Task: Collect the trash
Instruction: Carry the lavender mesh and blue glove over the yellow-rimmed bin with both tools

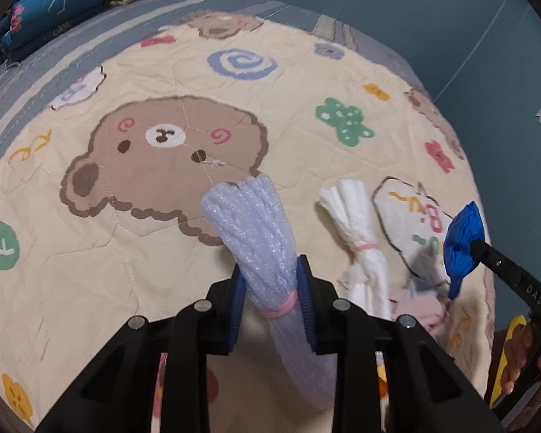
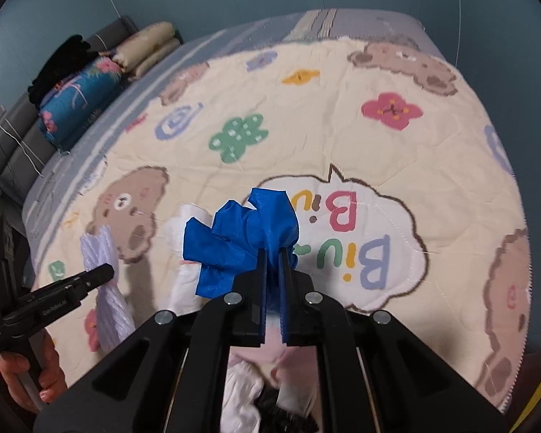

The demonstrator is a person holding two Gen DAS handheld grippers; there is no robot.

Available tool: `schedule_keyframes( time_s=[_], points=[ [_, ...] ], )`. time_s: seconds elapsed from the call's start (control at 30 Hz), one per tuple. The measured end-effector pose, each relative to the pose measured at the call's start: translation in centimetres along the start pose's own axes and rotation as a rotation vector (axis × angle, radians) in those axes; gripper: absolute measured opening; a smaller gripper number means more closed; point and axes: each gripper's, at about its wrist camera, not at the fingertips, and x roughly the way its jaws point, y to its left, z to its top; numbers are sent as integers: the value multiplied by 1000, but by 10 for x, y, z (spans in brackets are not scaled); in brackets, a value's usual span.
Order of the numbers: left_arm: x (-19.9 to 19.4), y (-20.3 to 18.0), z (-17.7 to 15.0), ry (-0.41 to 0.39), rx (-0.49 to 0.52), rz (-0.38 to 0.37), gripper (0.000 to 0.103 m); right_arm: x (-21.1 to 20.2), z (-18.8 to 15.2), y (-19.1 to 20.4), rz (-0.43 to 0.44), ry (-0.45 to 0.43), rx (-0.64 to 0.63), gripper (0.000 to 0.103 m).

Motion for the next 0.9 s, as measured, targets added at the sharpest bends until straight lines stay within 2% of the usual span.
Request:
schedule_keyframes(
  time_s=[0.37,0.9],
  points=[
    [-66,-8,-25,-74,39,-50,26,-79,-28,5,47,-50,-4,5],
    [-141,-26,-64,-173,100,-104,26,-161,-85,-2,64,-105,-15,3]
  ],
)
